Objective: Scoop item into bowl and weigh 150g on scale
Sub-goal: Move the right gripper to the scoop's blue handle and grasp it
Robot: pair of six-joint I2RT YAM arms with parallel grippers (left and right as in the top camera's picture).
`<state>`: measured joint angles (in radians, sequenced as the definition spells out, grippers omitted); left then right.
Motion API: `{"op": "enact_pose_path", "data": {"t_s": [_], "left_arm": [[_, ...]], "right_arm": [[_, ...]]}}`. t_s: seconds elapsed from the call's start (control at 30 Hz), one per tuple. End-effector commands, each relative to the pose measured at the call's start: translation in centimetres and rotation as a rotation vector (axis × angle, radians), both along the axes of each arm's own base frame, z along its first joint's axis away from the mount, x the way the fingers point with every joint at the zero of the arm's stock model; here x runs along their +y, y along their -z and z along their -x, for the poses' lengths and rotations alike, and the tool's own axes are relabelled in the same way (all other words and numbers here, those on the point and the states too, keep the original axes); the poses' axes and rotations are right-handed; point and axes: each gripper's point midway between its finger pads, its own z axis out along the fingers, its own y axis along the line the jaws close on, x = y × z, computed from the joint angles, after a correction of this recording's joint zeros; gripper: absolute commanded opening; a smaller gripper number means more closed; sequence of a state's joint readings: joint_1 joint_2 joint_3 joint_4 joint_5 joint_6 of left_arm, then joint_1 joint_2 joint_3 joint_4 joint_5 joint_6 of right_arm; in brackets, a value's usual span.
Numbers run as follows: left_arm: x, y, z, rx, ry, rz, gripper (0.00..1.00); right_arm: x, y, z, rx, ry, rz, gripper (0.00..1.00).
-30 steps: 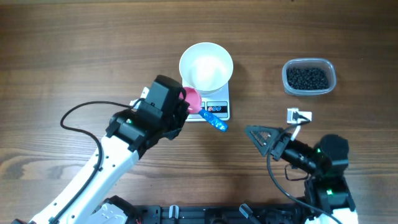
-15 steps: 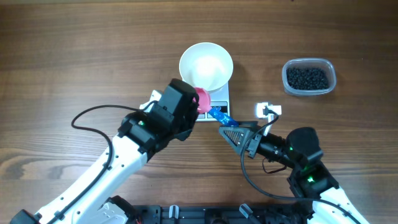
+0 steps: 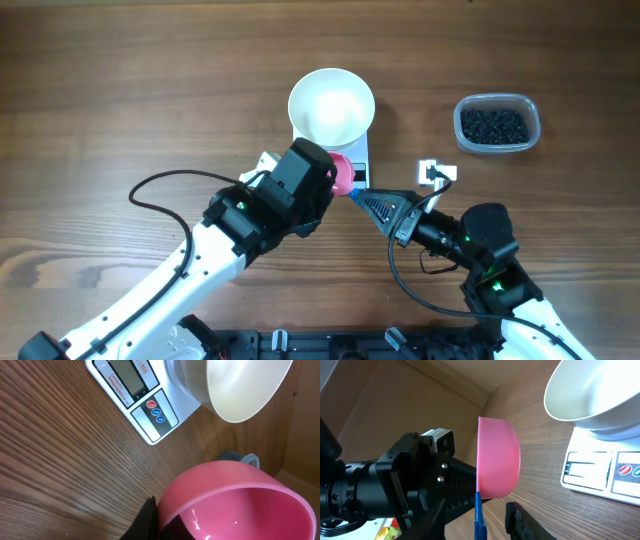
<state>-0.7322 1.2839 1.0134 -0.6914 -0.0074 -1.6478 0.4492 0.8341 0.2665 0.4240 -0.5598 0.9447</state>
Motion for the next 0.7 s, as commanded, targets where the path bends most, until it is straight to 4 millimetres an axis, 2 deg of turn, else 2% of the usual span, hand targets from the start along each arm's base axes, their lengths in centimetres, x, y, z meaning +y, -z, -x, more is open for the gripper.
{"op": "enact_pose_path", "data": {"t_s": [0.0, 0.27, 0.67], "left_arm": [[-0.04, -0.28, -0.36, -0.010, -0.019, -0.002, 0.04], [-0.18, -0.38, -0.42, -0.013, -0.017, 0.005, 0.04], [-0.16, -0.26, -0.21, -0.003, -0.012, 0.003, 0.04]], "right_arm": [[0.37, -0.92, 0.04, -0.016, -0.017, -0.012, 0.41], [0.75, -0.91, 0.71, -0.011, -0.062, -0.015, 0.41], [0.80, -0.95, 0.82, 0.010, -0.065, -0.029, 0.20]]}}
